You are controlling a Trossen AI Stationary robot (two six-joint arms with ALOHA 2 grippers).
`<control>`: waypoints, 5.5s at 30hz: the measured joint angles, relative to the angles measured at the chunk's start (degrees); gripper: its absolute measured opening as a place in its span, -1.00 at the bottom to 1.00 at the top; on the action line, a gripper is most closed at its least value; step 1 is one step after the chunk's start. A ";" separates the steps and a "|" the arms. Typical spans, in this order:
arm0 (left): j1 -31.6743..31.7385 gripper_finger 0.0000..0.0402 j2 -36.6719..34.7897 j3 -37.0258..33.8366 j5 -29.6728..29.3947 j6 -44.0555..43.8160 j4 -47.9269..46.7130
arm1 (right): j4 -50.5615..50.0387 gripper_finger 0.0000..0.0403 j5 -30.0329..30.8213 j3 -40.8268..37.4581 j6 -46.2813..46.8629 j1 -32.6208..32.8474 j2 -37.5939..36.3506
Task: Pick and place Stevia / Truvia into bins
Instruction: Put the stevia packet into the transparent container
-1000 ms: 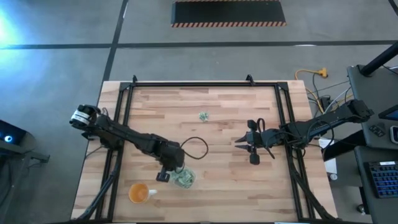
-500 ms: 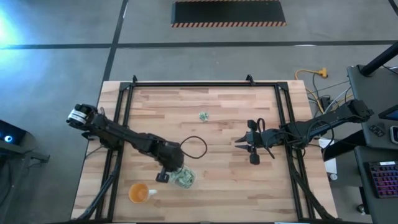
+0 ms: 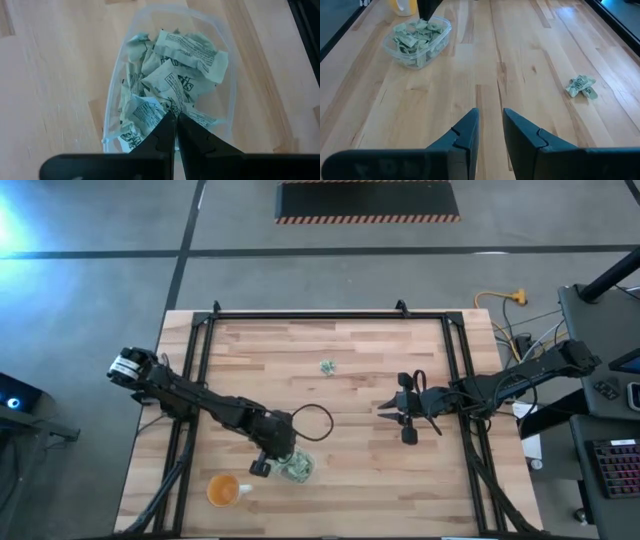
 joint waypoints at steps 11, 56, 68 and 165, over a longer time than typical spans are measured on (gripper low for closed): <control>-0.20 -1.00 -0.02 -1.76 -0.08 -0.78 1.99 | 0.00 -0.62 0.00 -0.04 0.00 0.02 0.00; -0.12 -0.59 1.49 -3.65 -2.83 1.70 8.64 | 0.47 -0.62 0.02 -0.07 0.00 0.00 0.04; 0.35 -0.60 1.59 -3.25 -2.00 -0.71 7.09 | 0.76 -0.62 0.02 -0.46 0.00 0.00 0.04; -0.37 -0.60 -19.23 -3.76 -42.44 -2.60 -3.52 | -0.87 -0.91 -2.90 36.74 -3.77 -29.29 59.20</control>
